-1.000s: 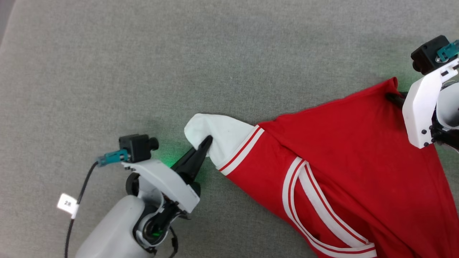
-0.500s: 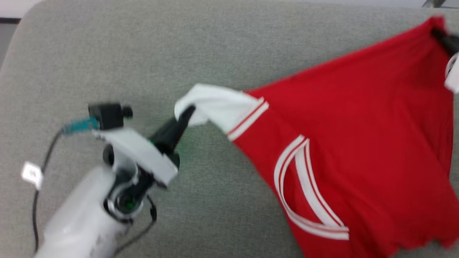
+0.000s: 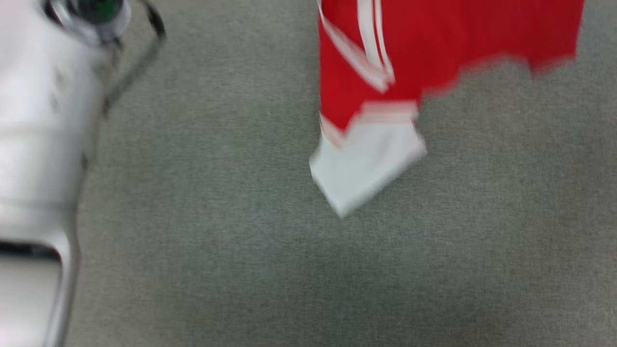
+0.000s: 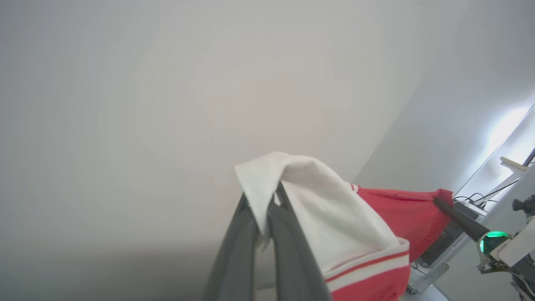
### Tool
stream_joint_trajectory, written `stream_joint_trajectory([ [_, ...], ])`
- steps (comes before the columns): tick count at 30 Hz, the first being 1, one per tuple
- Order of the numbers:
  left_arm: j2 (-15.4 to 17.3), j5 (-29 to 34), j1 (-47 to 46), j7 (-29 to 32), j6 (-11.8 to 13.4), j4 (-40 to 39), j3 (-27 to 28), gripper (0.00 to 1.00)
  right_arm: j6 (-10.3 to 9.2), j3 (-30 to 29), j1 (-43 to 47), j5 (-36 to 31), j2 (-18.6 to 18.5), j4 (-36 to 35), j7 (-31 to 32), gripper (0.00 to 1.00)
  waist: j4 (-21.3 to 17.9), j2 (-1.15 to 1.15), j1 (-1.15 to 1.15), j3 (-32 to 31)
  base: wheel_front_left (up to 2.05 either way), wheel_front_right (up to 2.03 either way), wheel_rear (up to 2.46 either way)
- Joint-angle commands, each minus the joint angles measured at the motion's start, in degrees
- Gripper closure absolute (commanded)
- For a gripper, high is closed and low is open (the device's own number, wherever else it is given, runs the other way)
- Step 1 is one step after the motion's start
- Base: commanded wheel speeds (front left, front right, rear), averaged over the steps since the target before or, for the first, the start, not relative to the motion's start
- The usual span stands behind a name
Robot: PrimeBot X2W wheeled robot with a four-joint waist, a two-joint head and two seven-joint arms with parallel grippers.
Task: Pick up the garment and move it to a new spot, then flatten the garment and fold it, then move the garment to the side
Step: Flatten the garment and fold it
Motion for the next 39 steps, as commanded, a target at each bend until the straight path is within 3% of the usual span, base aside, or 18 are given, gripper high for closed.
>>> stream_joint_trajectory([
  [1,0.7,-0.2,-1.4,-0.8,0.1,1.4,0.9,1.0,-0.2,-0.7,-1.3,-0.4,-0.3,0.6,-1.0,1.0,-1.6,0.0,0.0,1.5,0.0,0.0,0.0],
  [6,0.0,3.7,-13.2,-7.1,-0.4,10.0,-0.2,1.0,-0.22,-2.1,-8.5,-2.7,0.4,4.6,-6.0,1.0,-2.5,0.0,0.0,2.5,0.0,0.0,0.0],
  [11,-0.9,3.6,-14.9,-8.4,-0.5,10.8,-4.8,1.0,-0.2,0.3,-7.7,-1.7,0.9,6.0,-7.8,1.0,-3.3,0.0,0.0,2.6,0.0,0.0,0.0],
  [17,0.0,-2.9,-6.7,-8.6,-0.6,5.6,-10.3,1.0,-0.15,5.3,0.5,2.7,0.3,4.3,-7.1,1.0,-3.3,0.0,0.0,2.0,0.0,0.0,0.0],
  [22,2.5,-7.9,2.7,-9.7,-0.6,-1.3,-14.6,1.0,-0.15,11.1,9.7,8.2,-1.8,-1.6,-5.4,1.0,-3.3,0.0,0.0,0.7,0.0,0.0,0.0],
  [31,7.6,-13.5,23.0,-14.8,-0.6,-16.7,-20.0,1.0,-0.14,18.5,27.1,18.0,-10.0,-16.8,-3.6,1.0,-2.8,0.0,0.0,-3.2,0.0,0.0,0.0],
  [39,10.1,-14.9,40.3,-17.4,0.1,-24.7,-19.3,1.0,-0.14,20.0,43.1,22.3,-17.2,-28.3,-3.2,1.0,-3.6,0.0,0.0,-6.5,0.0,0.0,0.0],
])
